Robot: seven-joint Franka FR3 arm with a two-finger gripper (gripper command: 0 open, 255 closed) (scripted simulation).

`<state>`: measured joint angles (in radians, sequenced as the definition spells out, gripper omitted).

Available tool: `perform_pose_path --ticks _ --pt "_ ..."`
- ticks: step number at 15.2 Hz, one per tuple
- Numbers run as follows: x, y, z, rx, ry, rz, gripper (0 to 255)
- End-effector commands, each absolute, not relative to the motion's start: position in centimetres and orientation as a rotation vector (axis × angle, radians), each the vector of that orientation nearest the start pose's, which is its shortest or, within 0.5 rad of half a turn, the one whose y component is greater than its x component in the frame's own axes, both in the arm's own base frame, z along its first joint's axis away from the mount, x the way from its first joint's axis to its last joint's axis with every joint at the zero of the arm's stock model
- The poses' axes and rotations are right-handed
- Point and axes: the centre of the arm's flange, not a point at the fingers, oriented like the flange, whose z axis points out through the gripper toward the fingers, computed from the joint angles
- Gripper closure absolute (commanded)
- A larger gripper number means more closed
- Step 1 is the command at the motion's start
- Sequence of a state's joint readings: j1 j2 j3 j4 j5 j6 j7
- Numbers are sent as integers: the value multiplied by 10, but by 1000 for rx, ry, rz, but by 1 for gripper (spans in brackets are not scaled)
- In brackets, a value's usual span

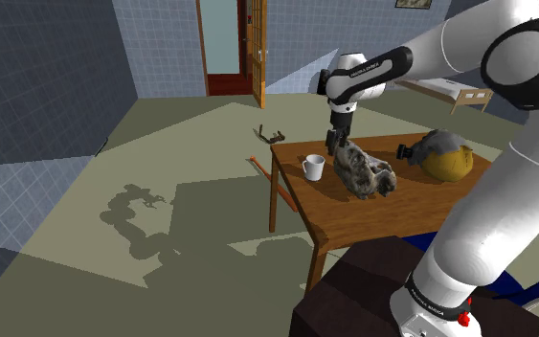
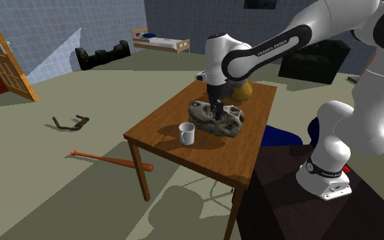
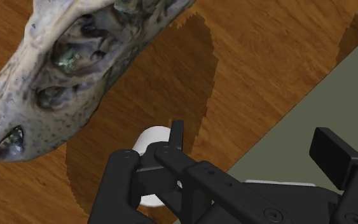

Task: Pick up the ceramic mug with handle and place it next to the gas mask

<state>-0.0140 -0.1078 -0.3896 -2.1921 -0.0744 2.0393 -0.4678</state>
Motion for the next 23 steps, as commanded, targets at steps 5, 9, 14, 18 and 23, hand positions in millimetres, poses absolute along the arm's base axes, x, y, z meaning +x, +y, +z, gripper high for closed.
perform_pose_path --ticks 5,9,14,18,23 --pt "512 -253 379 -3112 -204 63 0" --pt "546 -283 351 -3095 -232 46 0" --pt "590 -319 316 -3072 -266 24 0" --pt "600 -327 298 -3067 -274 19 0" --pt "599 -325 269 -3067 -274 19 0"
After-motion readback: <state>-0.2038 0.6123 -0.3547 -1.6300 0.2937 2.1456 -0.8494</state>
